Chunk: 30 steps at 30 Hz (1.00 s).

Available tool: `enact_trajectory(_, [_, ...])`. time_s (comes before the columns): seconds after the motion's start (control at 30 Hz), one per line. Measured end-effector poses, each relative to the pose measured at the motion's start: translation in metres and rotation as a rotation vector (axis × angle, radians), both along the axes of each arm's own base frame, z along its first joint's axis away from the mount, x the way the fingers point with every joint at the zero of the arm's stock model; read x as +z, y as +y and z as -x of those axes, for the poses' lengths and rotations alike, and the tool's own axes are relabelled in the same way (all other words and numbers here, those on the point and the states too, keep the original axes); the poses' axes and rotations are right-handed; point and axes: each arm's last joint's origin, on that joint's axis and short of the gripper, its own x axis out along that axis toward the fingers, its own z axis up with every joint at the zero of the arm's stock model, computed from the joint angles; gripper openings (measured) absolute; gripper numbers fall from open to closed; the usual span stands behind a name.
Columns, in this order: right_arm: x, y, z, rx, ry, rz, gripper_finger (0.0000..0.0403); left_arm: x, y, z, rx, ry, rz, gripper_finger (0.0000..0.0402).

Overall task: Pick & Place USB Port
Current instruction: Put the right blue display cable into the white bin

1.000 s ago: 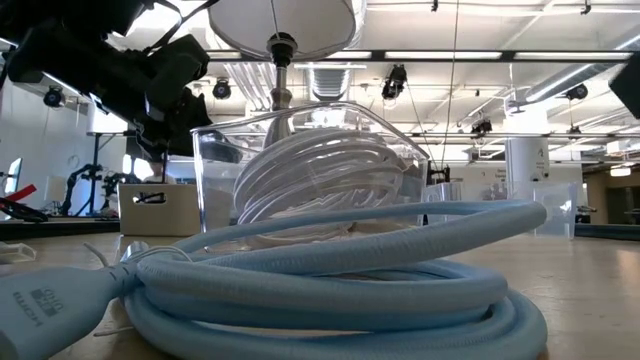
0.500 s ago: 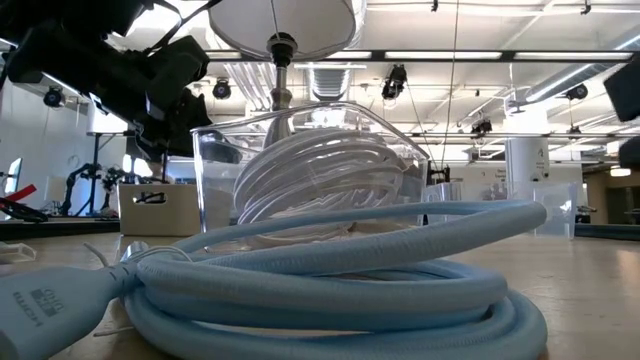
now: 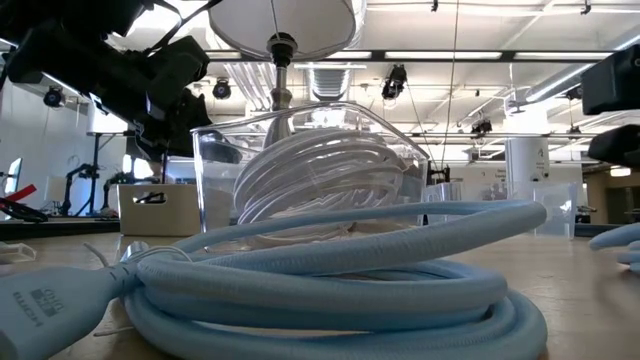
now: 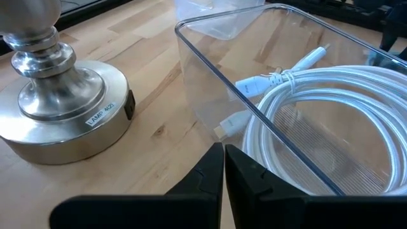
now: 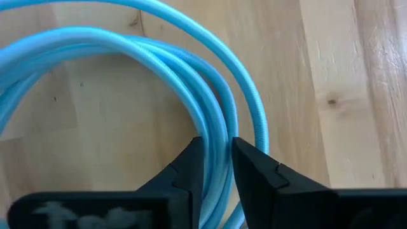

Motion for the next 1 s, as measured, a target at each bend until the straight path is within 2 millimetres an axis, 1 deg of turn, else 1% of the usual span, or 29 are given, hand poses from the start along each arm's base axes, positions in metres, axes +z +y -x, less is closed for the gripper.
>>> enact_trajectory(0.1, [-0.005, -0.002, 0.003, 0.021, 0.004, 0.0, 0.0051, 0.0, 0.0, 0.0, 0.002, 0.0, -0.001, 0.0019])
enact_trajectory(0.2, [-0.007, -0.003, 0.003, 0.056, 0.001, 0.003, 0.0021, 0.0, 0.0, 0.0, 0.002, 0.0, -0.001, 0.0019])
enact_trajectory(0.3, [-0.005, -0.001, 0.002, 0.057, 0.002, -0.003, 0.0014, 0.0, 0.0, 0.0, 0.002, 0.0, -0.001, 0.0019])
enact_trajectory(0.37, [0.001, 0.001, 0.0, 0.048, 0.001, -0.021, 0.0014, 0.0, 0.0, 0.0, 0.002, 0.0, -0.001, 0.0019])
enact_trajectory(0.43, [0.009, 0.005, -0.003, 0.078, 0.033, -0.073, 0.0014, -0.001, 0.0, 0.001, 0.002, 0.003, -0.002, 0.0019])
enact_trajectory(0.53, [0.028, 0.011, -0.006, 0.129, 0.061, -0.092, 0.0014, -0.001, 0.0, 0.001, 0.002, 0.003, -0.002, 0.0019])
enact_trajectory(0.6, [0.04, 0.012, -0.008, 0.134, 0.059, -0.058, 0.0013, -0.001, 0.0, 0.001, 0.002, 0.003, -0.002, 0.0019])
enact_trajectory(0.67, [0.049, 0.01, -0.009, 0.122, 0.047, 0.001, 0.0013, -0.001, 0.0, 0.001, 0.002, 0.003, -0.002, 0.0019])
enact_trajectory(0.77, [0.062, 0.011, -0.012, 0.125, 0.024, 0.04, 0.0013, -0.001, 0.0, 0.001, 0.002, 0.003, -0.002, 0.0019])
enact_trajectory(0.9, [0.071, 0.01, -0.012, 0.126, 0.027, 0.088, 0.0013, -0.001, 0.0, 0.001, 0.002, 0.003, -0.002, 0.0019])
enact_trajectory(1.0, [0.078, 0.007, -0.013, 0.091, -0.004, 0.181, 0.0013, -0.001, 0.0, 0.001, 0.002, 0.003, -0.002, 0.0019])
